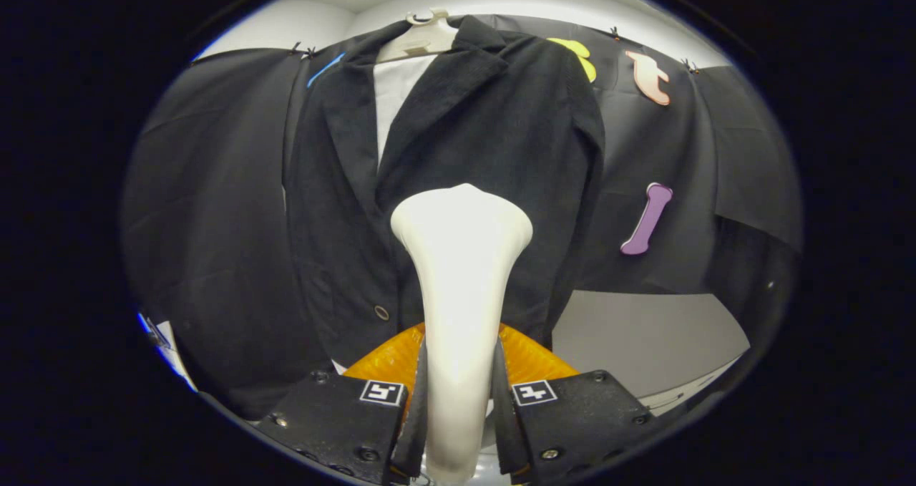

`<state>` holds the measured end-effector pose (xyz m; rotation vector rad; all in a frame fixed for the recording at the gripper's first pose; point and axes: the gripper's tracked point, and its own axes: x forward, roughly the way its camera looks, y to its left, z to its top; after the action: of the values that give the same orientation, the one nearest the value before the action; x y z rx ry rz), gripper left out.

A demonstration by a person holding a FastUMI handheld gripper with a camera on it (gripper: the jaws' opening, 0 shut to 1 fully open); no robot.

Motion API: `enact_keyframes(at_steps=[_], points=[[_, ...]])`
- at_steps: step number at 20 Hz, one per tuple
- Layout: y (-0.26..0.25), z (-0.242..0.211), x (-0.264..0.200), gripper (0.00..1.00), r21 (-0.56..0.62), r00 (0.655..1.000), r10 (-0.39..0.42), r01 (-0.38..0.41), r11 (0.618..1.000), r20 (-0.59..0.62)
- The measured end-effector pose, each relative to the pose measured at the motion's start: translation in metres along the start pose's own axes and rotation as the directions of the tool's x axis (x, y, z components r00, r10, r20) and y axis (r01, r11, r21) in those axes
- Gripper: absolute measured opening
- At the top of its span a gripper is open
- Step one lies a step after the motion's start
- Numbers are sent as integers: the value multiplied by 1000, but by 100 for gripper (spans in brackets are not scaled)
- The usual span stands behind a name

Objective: Iron the clothes twice with a garment steamer, once on the left side and once on the right side.

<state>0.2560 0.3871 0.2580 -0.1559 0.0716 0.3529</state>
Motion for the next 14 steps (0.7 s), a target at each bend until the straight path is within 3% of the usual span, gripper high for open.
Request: enact_keyframes(at_steps=[14], points=[[-11, -98, 10, 41, -44, 991, -3, -3, 999, -136]])
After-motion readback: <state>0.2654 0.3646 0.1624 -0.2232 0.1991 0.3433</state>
